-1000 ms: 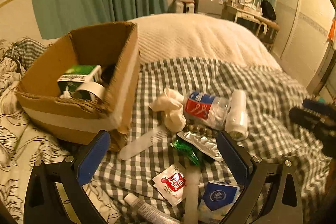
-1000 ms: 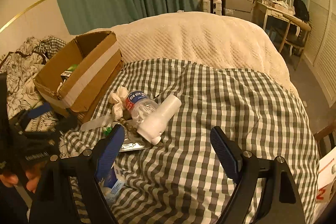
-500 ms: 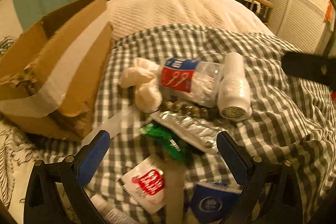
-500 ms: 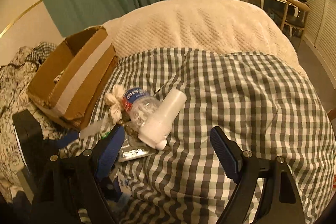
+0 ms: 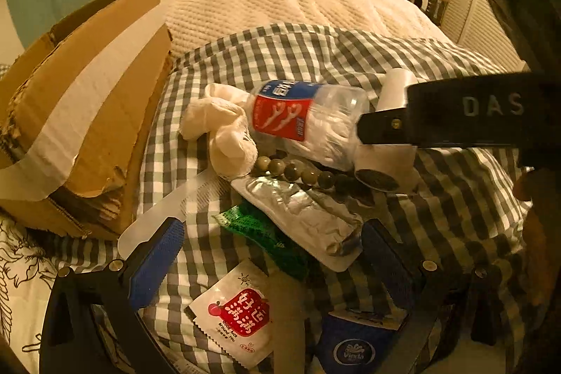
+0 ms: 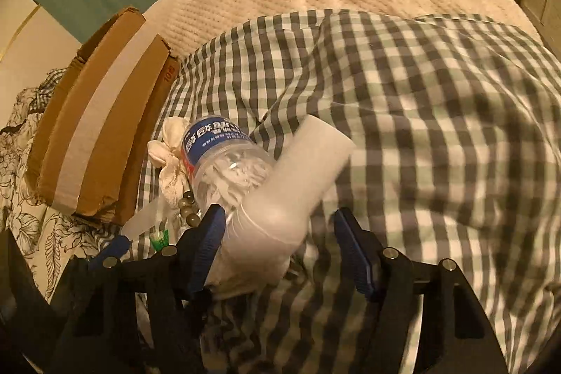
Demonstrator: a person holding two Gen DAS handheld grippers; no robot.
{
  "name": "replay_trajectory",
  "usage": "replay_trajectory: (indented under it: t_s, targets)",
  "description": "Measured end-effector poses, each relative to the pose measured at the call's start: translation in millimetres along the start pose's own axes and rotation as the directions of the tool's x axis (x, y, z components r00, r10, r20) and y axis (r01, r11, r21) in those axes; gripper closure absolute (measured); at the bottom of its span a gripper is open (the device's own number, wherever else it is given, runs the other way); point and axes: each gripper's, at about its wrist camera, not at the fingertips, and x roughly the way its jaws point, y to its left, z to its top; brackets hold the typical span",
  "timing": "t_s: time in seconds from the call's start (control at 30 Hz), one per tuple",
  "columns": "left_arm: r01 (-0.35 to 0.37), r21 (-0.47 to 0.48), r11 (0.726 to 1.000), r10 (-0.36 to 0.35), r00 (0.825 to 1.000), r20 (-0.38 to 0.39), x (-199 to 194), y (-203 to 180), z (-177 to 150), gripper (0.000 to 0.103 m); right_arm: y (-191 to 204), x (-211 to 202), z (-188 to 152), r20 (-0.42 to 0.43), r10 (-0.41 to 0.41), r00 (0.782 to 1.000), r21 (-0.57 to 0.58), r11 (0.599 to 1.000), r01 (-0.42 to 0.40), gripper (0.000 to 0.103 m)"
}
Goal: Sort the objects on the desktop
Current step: 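Grasp the white plastic cylinder with the right gripper and lift it, then grasp the silver foil blister pack with the left gripper while the right holds the cylinder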
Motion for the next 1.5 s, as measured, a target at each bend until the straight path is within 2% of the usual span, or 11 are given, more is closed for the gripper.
replay_trajectory:
  t_s: [0.1, 0.4, 0.67, 0.73, 0.8, 0.9, 1.0, 1.3, 1.33, 1.4, 1.5]
  targets:
    - [0.012, 0.006, 1.0, -0.012, 1.0, 0.009, 0, -1, 1, 0.0, 2, 5, -3, -0.033, 0.063, 0.997, 0.001, 0.998, -0.063, 0.054]
    - [0.034, -0.001, 0.999, -0.034, 0.999, 0.02, -3, 0, -5, 0.0, 1, 12, -14, -0.061, 0.149, 0.987, 0.043, 0.988, -0.146, 0.056]
    - [0.067, 0.021, 0.998, -0.068, 0.997, 0.046, -8, -4, 3, 0.005, -11, -57, -27, 0.047, 0.074, 0.996, -0.056, 0.996, -0.071, 0.056]
    - [0.063, 0.049, 0.997, -0.065, 0.997, 0.042, -3, -8, 10, 0.015, -17, -64, -30, 0.055, 0.073, 0.996, -0.051, 0.996, -0.07, 0.056]
    - [0.054, 0.072, 0.996, -0.054, 0.999, 0.006, 5, -9, 12, 0.06, -19, -66, -31, 0.05, 0.079, 0.996, -0.043, 0.996, -0.077, 0.056]
    - [0.105, 0.039, 0.994, -0.106, 0.994, 0.013, 3, 5, 9, 0.097, -15, -60, -30, 0.044, 0.057, 0.997, -0.063, 0.997, -0.054, 0.056]
    - [0.189, -0.023, 0.982, -0.189, 0.982, 0.019, -13, 25, 6, 0.101, -11, -60, -33, 0.039, 0.041, 0.998, -0.092, 0.995, -0.037, 0.056]
    - [0.216, -0.062, 0.974, -0.218, 0.975, -0.03, -14, 38, 9, 0.093, -1, -57, -33, 0.031, 0.027, 0.999, -0.13, 0.991, -0.023, 0.056]
    - [0.191, -0.047, 0.981, -0.193, 0.98, -0.04, -12, 34, 8, 0.086, 0, -56, -32, 0.029, 0.025, 0.999, -0.13, 0.991, -0.021, 0.056]
    - [0.155, -0.014, 0.988, -0.156, 0.987, -0.039, -13, 22, 4, 0.034, 0, -55, -33, 0.026, 0.018, 1.0, -0.13, 0.991, -0.015, 0.056]
    - [0.046, 0.032, 0.998, -0.047, 0.998, 0.029, -20, 8, 6, 0.01, -1, -53, -33, 0.021, 0.009, 1.0, -0.13, 0.991, -0.006, 0.056]
